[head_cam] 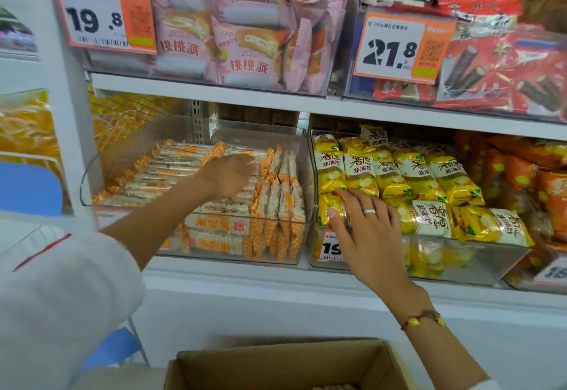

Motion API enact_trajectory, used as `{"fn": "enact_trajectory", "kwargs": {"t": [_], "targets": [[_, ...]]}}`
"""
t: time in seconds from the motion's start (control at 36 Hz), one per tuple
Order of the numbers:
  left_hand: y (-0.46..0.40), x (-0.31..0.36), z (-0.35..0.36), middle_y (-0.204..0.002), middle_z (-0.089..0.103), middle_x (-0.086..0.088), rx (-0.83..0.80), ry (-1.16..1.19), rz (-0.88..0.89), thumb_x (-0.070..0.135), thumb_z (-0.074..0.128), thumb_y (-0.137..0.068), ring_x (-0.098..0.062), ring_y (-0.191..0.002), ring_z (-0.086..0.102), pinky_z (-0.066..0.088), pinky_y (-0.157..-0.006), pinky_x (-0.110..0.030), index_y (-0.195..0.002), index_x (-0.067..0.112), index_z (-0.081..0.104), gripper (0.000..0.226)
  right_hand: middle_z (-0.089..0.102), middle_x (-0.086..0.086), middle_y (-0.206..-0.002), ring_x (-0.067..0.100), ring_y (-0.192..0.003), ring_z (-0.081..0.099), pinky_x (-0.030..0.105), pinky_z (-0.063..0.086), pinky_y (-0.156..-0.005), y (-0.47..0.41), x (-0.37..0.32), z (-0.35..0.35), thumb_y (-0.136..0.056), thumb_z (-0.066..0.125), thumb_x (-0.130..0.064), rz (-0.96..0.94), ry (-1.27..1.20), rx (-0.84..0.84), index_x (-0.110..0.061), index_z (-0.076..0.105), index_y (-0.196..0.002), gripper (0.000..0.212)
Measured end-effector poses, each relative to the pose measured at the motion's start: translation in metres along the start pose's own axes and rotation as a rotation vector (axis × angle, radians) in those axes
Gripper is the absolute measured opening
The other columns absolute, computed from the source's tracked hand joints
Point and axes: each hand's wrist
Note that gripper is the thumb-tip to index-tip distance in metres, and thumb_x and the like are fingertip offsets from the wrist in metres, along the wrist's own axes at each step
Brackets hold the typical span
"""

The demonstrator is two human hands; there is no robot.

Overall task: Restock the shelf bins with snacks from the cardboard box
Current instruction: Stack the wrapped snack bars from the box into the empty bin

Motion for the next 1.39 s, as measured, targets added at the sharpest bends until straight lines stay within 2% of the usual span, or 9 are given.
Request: {"fn": "enact_trajectory", "kwargs": {"t": [0.17,0.31,0.42,0.72,0.97,1.08,1.19,1.31,1.39], "targets": [[0.086,0.022,0.011,-0.131,0.059,-0.003,0.459,-0.008,0.201,0.037,0.029,-0.103,-0.024,-0.123,0.05,0.037,-0.099,-0.036,-0.132,0.021,0.055,0.042,0.053,0.004,-0.135,0.027,-0.124,0.044,0.044,0.033,-0.103,0.019,-0.007,-0.02,-0.095,0.043,-0.037,-0.151,-0.053,0.018,-0.018,0.056,-0.131,0.043],[0.165,0.037,0.059,-0.107,0.066,0.001,0.608,0.14,0.213,0.028,0.045,-0.097,-0.021,-0.097,0.059,0.031,-0.075,-0.02,-0.113,0.019,0.064,0.026,0.063,-0.001,-0.106,0.016,-0.1,0.051,0.028,0.044,-0.08,0.071,-0.018,-0.022,-0.093,0.049,-0.032,-0.185,-0.22,-0.016,-0.019,0.065,-0.114,0.03],[0.203,0.02,0.121,-0.108,0.061,0.014,0.392,0.213,0.021,0.026,0.048,-0.098,-0.007,-0.098,0.055,0.04,-0.064,-0.024,-0.116,0.035,0.059,0.022,0.063,-0.008,-0.104,0.01,-0.1,0.054,0.022,0.045,-0.077,0.136,-0.011,0.0,-0.094,0.045,-0.035,-0.124,-0.287,-0.355,-0.025,0.067,-0.111,0.03],[0.254,-0.049,0.248,-0.126,0.056,0.013,-0.154,0.137,-0.161,0.023,0.05,-0.096,-0.007,-0.113,0.052,0.045,-0.086,-0.024,-0.121,0.029,0.059,0.027,0.064,0.003,-0.115,0.023,-0.11,0.059,0.031,0.05,-0.084,0.264,0.017,0.051,-0.093,0.052,-0.018,-0.071,-0.203,-0.892,-0.017,0.06,-0.124,0.033],[0.252,-0.079,0.311,-0.155,0.028,0.0,-0.571,-0.002,-0.185,0.036,0.043,-0.097,-0.025,-0.14,0.029,0.033,-0.111,-0.037,-0.151,0.027,0.018,0.06,0.03,0.005,-0.154,0.027,-0.142,0.025,0.04,0.03,-0.109,0.281,0.009,0.102,-0.096,0.047,-0.03,-0.015,-0.041,-1.286,-0.022,0.028,-0.149,0.056],[0.255,-0.078,0.337,-0.159,0.007,-0.011,-0.819,-0.194,-0.317,0.025,0.05,-0.096,-0.029,-0.144,0.02,0.035,-0.11,-0.038,-0.152,0.012,0.005,0.072,0.014,0.004,-0.16,0.028,-0.146,0.015,0.045,0.022,-0.113,0.289,0.01,0.126,-0.095,0.051,-0.031,-0.003,0.014,-1.376,-0.025,0.015,-0.153,0.068],[0.258,-0.069,0.352,-0.16,0.0,-0.013,-0.894,-0.265,-0.326,0.044,0.05,-0.096,-0.03,-0.148,-0.003,0.024,-0.115,-0.044,-0.153,0.014,0.007,0.077,-0.012,0.003,-0.161,0.029,-0.148,-0.004,0.044,0.017,-0.116,0.307,0.019,0.145,-0.092,0.057,-0.03,0.001,0.055,-1.43,-0.026,-0.006,-0.154,0.088],[0.251,-0.071,0.358,-0.148,0.038,-0.009,-0.558,-0.223,-0.3,0.042,0.045,-0.098,-0.028,-0.14,0.028,0.027,-0.112,-0.042,-0.147,0.018,0.028,0.057,-0.007,0.004,-0.162,0.032,-0.148,0.001,0.046,0.023,-0.115,0.321,0.029,0.158,-0.086,0.066,-0.031,0.013,0.083,-1.326,-0.026,-0.011,-0.152,0.102],[0.236,-0.075,0.364,-0.143,0.045,-0.008,-0.461,-0.199,-0.297,0.042,0.046,-0.097,-0.027,-0.134,0.037,0.028,-0.109,-0.04,-0.144,0.015,0.032,0.055,-0.006,0.003,-0.162,0.034,-0.142,0.017,0.046,0.038,-0.105,0.325,0.033,0.165,-0.083,0.07,-0.037,0.048,0.12,-1.2,-0.022,-0.011,-0.153,0.108]]}}
Point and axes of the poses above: each hand's wrist, its own y-axis away from the middle knuckle, its own z-axis out of the palm, x = y × z
